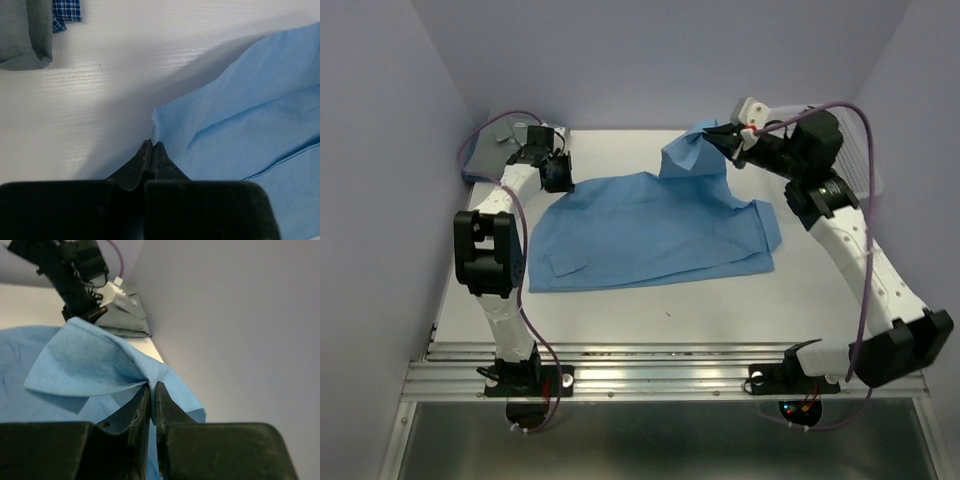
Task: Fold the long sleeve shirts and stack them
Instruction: Fold the shirt
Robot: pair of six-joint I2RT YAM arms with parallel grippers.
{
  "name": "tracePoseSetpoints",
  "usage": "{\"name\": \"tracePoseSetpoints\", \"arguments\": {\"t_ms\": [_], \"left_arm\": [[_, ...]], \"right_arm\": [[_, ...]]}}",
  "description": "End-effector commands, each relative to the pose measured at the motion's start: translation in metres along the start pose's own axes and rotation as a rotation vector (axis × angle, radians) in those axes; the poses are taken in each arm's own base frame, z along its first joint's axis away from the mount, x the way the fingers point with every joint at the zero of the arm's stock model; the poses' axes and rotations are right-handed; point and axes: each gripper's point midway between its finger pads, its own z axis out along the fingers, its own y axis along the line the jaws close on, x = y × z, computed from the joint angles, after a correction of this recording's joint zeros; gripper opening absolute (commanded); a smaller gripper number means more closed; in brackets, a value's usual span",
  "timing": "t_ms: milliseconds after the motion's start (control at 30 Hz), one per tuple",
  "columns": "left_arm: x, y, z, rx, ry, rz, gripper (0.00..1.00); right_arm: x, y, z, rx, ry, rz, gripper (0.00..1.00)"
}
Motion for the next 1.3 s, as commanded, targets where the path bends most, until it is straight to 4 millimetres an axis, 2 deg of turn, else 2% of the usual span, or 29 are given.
{"name": "tracePoseSetpoints", "arguments": {"t_ms": [0,33,67,100,267,300,400,500,533,600,633,667,700,767,800,867,933,967,1000,1033,1100,1167,1200,1267], "left_arm": [[-0.011,-0.008,-0.028,-0.041,-0.087,-0.009,0.0],[-0.009,-0.009,-0.03,-0.054,-0.089,-0.006,0.0],[-0.009,-0.012,-0.037,-0.06,-0.102,0.0,0.0],[-0.001,-0.017,-0.037,-0.078,-0.092,0.013,0.0],[0.021,-0.036,-0.048,-0.105,-0.073,0.007,0.0],[0.032,-0.036,-0.049,-0.138,-0.059,0.007,0.0],[0.047,-0.034,-0.06,-0.19,-0.064,-0.028,0.0],[0.055,-0.03,-0.075,-0.222,-0.093,-0.083,0.0],[0.071,-0.025,-0.075,-0.24,-0.068,-0.089,0.0],[0.081,-0.018,-0.082,-0.275,-0.076,-0.115,0.0],[0.097,-0.013,-0.081,-0.297,-0.04,-0.145,0.01],[0.105,-0.013,-0.081,-0.298,-0.024,-0.157,0.06],[0.118,-0.016,-0.08,-0.281,0.001,-0.174,0.34],[0.128,-0.022,-0.081,-0.254,0.018,-0.187,0.36],[0.143,-0.03,-0.079,-0.207,0.058,-0.184,0.38],[0.156,-0.035,-0.084,-0.182,0.086,-0.2,0.5],[0.177,-0.04,-0.089,-0.15,0.141,-0.214,0.69],[0.181,-0.04,-0.092,-0.14,0.141,-0.222,0.79],[0.183,-0.056,-0.101,-0.052,0.15,-0.233,0.87],[0.188,-0.062,-0.104,-0.005,0.164,-0.228,0.98],[0.183,-0.07,-0.118,0.039,0.135,-0.225,0.99],[0.172,-0.068,-0.131,0.009,0.11,-0.256,0.99],[0.165,-0.06,-0.135,-0.049,0.081,-0.281,0.99],[0.139,-0.059,-0.15,-0.093,0.037,-0.301,0.99]], "right_arm": [[-0.033,-0.007,-0.043,0.169,-0.05,0.178,0.01],[-0.031,-0.003,-0.049,0.179,-0.036,0.204,0.01],[-0.018,0.007,-0.053,0.175,0.005,0.243,0.01],[-0.019,0.01,-0.065,0.211,0.023,0.286,0.01],[-0.012,0.032,-0.093,0.268,0.077,0.43,0.01],[-0.007,0.035,-0.099,0.298,0.1,0.461,0.01],[0.01,0.053,-0.103,0.277,0.161,0.552,0.01],[0.017,0.067,-0.105,0.245,0.187,0.601,0.01],[0.017,0.067,-0.109,0.262,0.191,0.602,0.01],[0.019,0.067,-0.114,0.286,0.21,0.615,0.01],[0.02,0.064,-0.118,0.312,0.22,0.615,0.01],[0.022,0.065,-0.119,0.317,0.231,0.619,0.01],[0.025,0.067,-0.122,0.323,0.247,0.628,0.01],[0.036,0.067,-0.126,0.359,0.284,0.646,0.01],[0.044,0.067,-0.132,0.393,0.318,0.654,0.01],[0.054,0.068,-0.139,0.432,0.357,0.664,0.01],[0.064,0.069,-0.153,0.497,0.411,0.671,0.01],[0.067,0.071,-0.157,0.509,0.426,0.673,0.01],[0.072,0.076,-0.163,0.519,0.454,0.679,0.01],[0.074,0.079,-0.169,0.537,0.462,0.691,0.01],[0.08,0.083,-0.177,0.573,0.49,0.717,0.01],[0.088,0.088,-0.186,0.597,0.526,0.72,0.01],[0.091,0.09,-0.189,0.608,0.537,0.721,0.01],[0.099,0.097,-0.193,0.614,0.557,0.732,0.01]]}}
